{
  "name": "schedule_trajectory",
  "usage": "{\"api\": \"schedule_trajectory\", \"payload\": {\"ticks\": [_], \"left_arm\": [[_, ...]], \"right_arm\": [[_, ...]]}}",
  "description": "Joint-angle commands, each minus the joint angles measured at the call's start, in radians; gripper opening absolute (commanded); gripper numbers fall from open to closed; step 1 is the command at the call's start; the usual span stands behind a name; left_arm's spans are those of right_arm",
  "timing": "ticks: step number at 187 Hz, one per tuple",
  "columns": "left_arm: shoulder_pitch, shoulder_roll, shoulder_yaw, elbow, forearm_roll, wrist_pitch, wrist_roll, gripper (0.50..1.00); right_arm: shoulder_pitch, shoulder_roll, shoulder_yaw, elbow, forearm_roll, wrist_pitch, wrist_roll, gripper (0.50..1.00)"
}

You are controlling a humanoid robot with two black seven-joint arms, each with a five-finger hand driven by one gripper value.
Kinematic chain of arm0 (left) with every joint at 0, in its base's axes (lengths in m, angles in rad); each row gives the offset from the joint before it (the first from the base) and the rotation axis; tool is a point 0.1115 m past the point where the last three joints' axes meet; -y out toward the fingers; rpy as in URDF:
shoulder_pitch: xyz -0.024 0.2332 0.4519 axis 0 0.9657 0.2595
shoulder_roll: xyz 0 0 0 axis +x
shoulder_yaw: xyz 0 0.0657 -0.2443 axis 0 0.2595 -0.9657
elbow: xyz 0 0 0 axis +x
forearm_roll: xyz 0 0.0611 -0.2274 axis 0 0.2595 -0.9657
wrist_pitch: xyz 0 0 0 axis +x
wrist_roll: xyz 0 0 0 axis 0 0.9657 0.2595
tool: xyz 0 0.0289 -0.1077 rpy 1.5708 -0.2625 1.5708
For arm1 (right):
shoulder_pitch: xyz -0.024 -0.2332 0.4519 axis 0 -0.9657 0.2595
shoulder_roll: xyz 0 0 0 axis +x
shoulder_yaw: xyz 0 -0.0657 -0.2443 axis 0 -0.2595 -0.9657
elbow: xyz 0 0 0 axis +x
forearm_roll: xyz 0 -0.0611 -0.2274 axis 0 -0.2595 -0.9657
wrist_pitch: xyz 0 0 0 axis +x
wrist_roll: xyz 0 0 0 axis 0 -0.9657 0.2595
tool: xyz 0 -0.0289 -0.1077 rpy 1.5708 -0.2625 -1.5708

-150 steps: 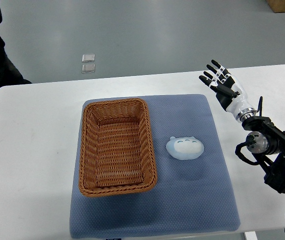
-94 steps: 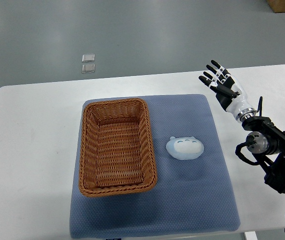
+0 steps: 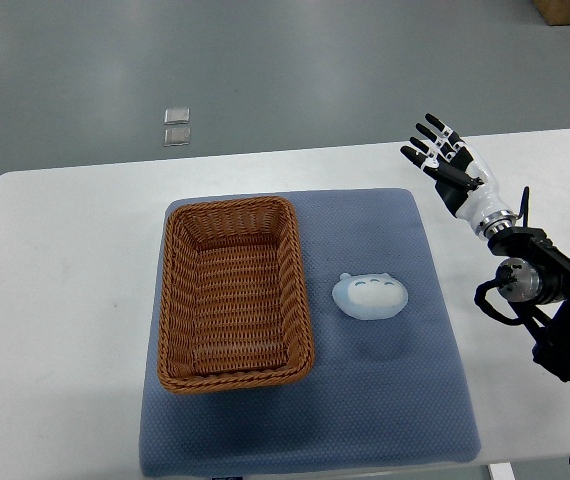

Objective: Place blue toy in brown basket

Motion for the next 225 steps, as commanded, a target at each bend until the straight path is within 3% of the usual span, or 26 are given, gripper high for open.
{"api": "schedule_trajectory", "payload": {"ticks": [1,34,124,225], "left_arm": [[0.0,0.0,0.0,0.0,-0.001,0.0,0.0,1.0],[0.0,0.0,0.0,0.0,-0.001,0.001,0.0,1.0],[0.0,0.0,-0.001,0.001,0.001,0.001,0.0,1.0],[0.0,0.0,0.0,0.003,0.001,0.0,0.0,1.0]], "right_arm": [[0.002,-0.017,-0.006,0.006,-0.005,0.006,-0.001,0.913],[0.005,-0.061,-0.014,0.01,-0.037,0.074,-0.001,0.913],[0.06,-0.185,-0.137,0.081,-0.269,0.129,0.034,0.913],[0.143,-0.389,-0.436,0.311,-0.56,0.172,0.108,0.913]]}}
